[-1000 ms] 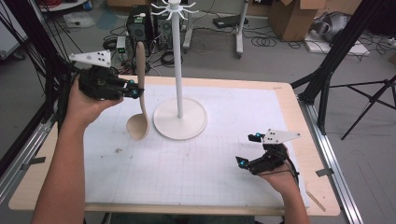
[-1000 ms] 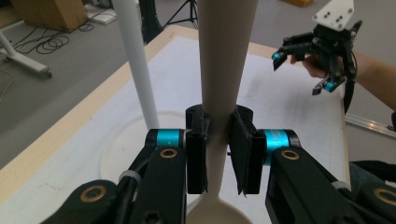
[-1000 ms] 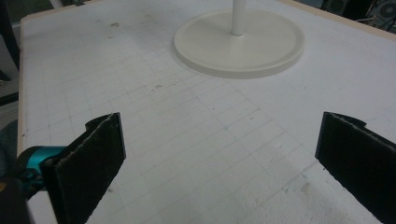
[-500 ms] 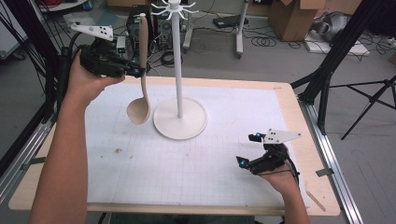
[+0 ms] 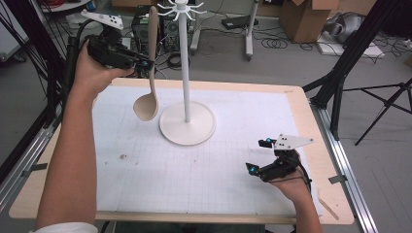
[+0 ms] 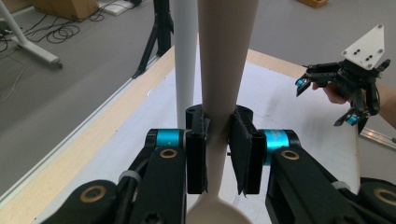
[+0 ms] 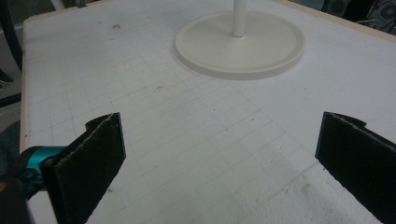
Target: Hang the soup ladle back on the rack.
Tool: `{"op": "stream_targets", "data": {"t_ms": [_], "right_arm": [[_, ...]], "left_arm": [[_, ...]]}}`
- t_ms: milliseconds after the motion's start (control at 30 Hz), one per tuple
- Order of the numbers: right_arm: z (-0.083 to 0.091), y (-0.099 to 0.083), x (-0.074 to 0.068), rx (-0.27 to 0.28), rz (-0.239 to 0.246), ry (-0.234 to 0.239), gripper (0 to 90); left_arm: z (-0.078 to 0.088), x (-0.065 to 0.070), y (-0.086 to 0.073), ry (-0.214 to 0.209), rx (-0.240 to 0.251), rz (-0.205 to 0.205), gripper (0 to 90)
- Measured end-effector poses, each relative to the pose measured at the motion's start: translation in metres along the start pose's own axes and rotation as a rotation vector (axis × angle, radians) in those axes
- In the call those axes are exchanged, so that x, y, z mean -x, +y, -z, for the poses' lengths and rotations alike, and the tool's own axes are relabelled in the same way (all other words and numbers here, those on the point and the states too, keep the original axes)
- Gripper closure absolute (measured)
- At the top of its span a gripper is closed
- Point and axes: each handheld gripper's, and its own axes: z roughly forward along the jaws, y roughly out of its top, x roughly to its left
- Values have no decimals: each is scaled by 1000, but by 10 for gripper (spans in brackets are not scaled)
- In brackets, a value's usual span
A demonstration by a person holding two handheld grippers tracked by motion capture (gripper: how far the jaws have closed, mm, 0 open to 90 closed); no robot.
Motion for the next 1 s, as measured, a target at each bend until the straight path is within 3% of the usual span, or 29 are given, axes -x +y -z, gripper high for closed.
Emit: {"op": "stream_targets", "data": {"t_ms": [433, 633, 800, 867, 900, 1000], "right_arm": [[-1, 0, 0, -3, 1, 2, 5], [-1, 0, 0, -3, 3, 4, 5], [0, 0, -1, -2, 6, 6, 6], [0, 0, -1, 0, 5, 8, 6], [0, 0, -1, 1, 5, 9, 6], [0, 0, -1, 0, 8, 6, 6]], "left_arm": [[-13, -4, 4, -3, -50, 3, 766], [-21, -2, 15, 4, -82, 1, 766], [-28, -1, 15, 40, -107, 3, 762], [-28, -2, 15, 42, -99, 7, 720], [-25, -2, 14, 44, -53, 18, 641], [-18, -2, 13, 61, -43, 34, 519]]}}
